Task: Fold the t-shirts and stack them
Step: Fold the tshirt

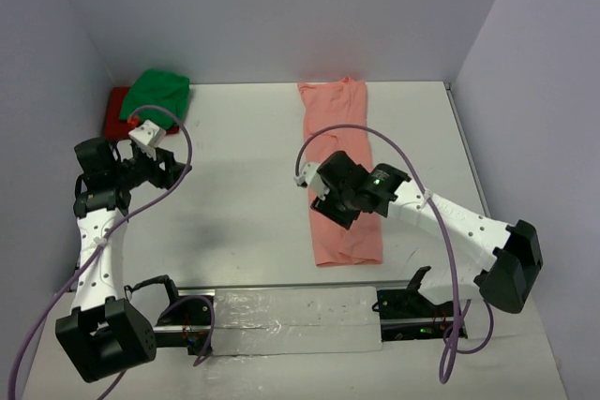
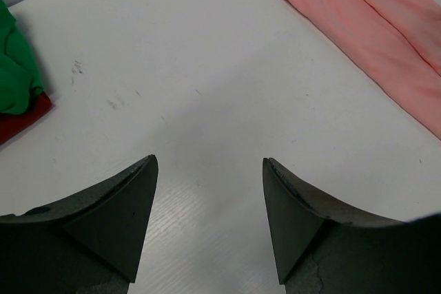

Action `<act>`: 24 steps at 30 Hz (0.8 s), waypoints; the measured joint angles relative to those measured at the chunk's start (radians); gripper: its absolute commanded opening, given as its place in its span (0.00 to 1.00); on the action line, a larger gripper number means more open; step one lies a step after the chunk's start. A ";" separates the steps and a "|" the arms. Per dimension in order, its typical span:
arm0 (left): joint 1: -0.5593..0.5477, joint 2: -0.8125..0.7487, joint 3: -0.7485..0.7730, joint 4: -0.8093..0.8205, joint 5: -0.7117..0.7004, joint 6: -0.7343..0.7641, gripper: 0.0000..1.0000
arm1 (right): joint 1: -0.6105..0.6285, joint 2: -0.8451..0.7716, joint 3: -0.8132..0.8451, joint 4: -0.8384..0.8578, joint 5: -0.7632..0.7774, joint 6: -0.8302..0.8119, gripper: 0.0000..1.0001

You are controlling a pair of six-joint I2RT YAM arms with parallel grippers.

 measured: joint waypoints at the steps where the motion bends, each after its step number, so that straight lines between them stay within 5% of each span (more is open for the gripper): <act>1: 0.000 0.000 0.000 0.004 0.000 -0.001 0.71 | 0.011 0.004 -0.027 -0.011 0.005 0.003 0.58; 10: 0.004 0.014 -0.006 0.014 -0.009 -0.002 0.71 | 0.209 -0.008 -0.217 -0.148 0.054 0.003 0.61; 24: 0.005 0.015 -0.007 0.018 -0.034 -0.003 0.71 | 0.390 -0.046 -0.352 -0.055 0.189 -0.026 0.62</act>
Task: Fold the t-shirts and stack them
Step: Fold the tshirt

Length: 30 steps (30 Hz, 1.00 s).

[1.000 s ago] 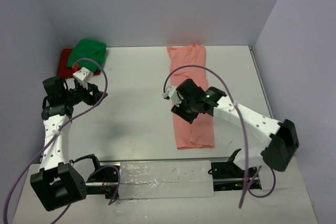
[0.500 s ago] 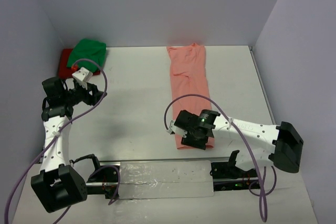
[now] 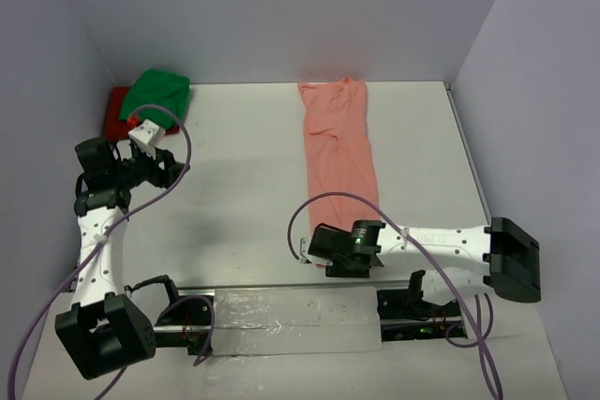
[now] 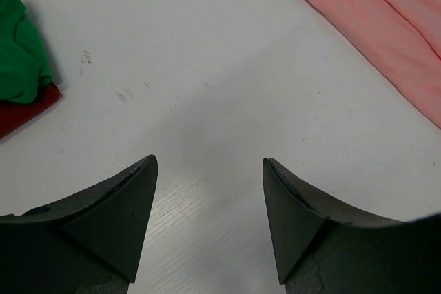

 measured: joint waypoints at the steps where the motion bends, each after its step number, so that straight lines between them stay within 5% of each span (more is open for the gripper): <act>1: 0.000 0.001 0.000 0.001 0.000 0.000 0.72 | 0.004 0.016 0.000 0.012 0.005 -0.003 0.61; 30: 0.000 0.011 0.000 0.005 -0.025 0.001 0.72 | 0.087 0.317 0.010 0.178 0.049 -0.058 0.57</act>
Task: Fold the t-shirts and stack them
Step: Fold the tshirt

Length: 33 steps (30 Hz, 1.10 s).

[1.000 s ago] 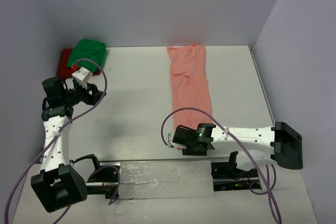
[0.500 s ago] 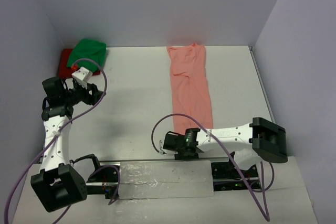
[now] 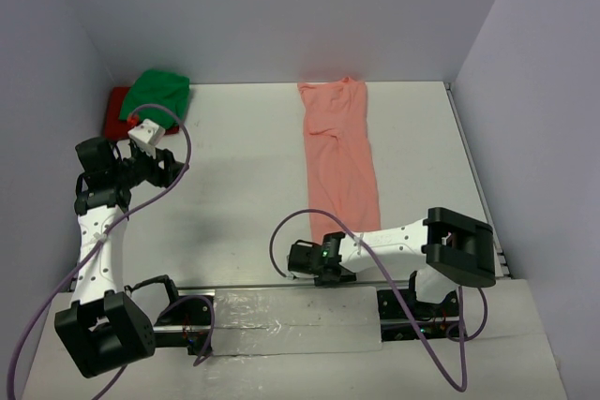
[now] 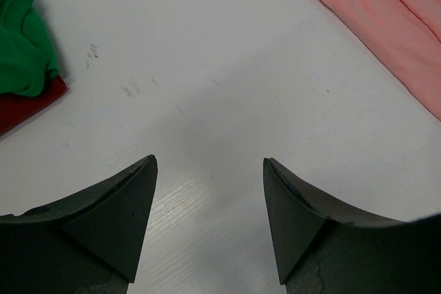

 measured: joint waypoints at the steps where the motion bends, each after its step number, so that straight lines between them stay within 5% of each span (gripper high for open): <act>1: 0.000 0.000 0.000 0.002 -0.002 0.000 0.72 | 0.000 0.000 -0.003 0.003 0.011 -0.002 0.56; 10: 0.000 -0.004 -0.091 0.151 -0.038 -0.089 0.65 | 0.000 0.010 -0.014 0.024 0.075 -0.003 0.54; 13: 0.000 0.002 -0.199 0.349 -0.105 -0.220 0.68 | 0.000 0.010 -0.014 0.025 0.076 -0.003 0.54; 18: -0.042 0.013 -0.422 0.711 -0.275 -0.393 0.94 | 0.000 0.007 -0.016 0.028 0.078 -0.002 0.54; 25: -0.084 0.281 -0.468 1.082 -0.454 -0.510 0.97 | 0.000 0.007 -0.016 0.029 0.079 0.001 0.54; 33: -0.170 0.420 -0.580 1.399 -0.547 -0.504 0.99 | -0.005 0.002 -0.016 0.033 0.078 0.004 0.54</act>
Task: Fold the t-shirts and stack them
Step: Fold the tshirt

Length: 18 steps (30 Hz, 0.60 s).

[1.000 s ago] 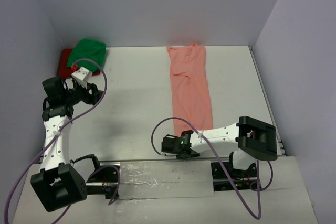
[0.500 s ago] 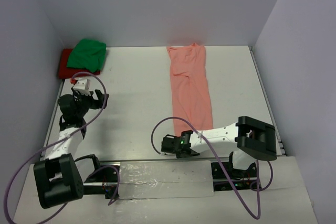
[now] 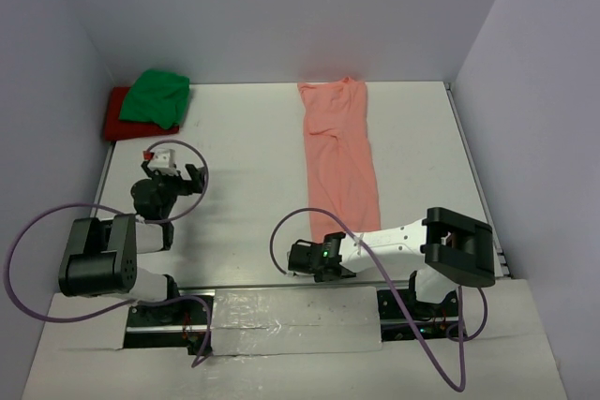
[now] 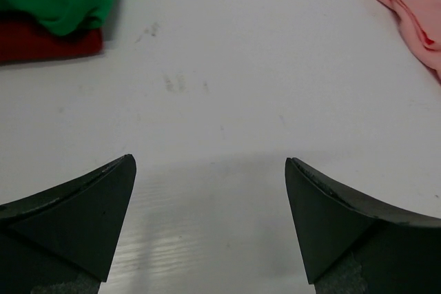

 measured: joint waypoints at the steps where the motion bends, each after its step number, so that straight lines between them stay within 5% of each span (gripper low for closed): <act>1: -0.028 0.005 -0.007 0.028 -0.006 0.011 0.99 | 0.000 -0.001 0.000 0.001 0.000 0.001 0.54; 12: -0.034 0.021 -0.019 0.136 -0.005 0.042 0.99 | -0.006 -0.008 -0.007 0.018 -0.001 0.005 0.44; 16: -0.033 0.021 -0.019 0.148 -0.001 0.042 0.99 | -0.008 -0.007 -0.012 0.037 -0.016 0.010 0.00; 18: -0.033 0.021 -0.019 0.151 0.000 0.042 0.99 | -0.008 -0.007 -0.013 0.043 -0.023 0.016 0.00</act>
